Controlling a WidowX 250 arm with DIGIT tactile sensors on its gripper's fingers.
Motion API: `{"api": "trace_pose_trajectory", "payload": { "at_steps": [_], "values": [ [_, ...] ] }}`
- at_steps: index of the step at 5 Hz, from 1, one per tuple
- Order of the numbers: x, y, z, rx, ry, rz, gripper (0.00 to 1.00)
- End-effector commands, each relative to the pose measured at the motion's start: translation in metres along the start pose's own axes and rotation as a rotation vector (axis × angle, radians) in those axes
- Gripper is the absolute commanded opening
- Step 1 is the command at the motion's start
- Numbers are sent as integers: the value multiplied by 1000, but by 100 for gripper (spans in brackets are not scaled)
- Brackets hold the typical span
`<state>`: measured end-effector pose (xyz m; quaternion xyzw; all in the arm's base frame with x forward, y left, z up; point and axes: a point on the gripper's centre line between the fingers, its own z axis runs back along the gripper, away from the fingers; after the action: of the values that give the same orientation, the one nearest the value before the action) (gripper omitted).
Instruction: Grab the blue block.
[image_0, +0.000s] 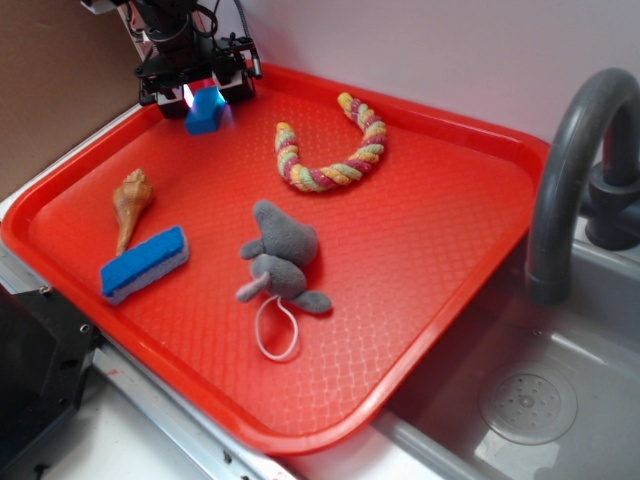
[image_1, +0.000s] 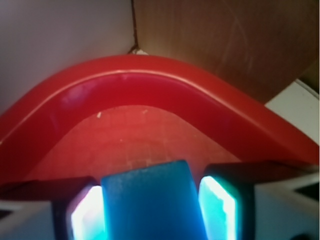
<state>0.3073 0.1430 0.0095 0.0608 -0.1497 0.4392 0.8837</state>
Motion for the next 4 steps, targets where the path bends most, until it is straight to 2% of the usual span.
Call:
{"api": "trace_pose_trajectory", "payload": {
  "at_steps": [1,2,3,4],
  "values": [
    [0,9,18,44,32,61,0],
    [4,11,41,14,36,94,0],
    [3,7,77,-40,125,50,0],
    [-17,-7,119,-89,103,-29,0]
  ]
}}
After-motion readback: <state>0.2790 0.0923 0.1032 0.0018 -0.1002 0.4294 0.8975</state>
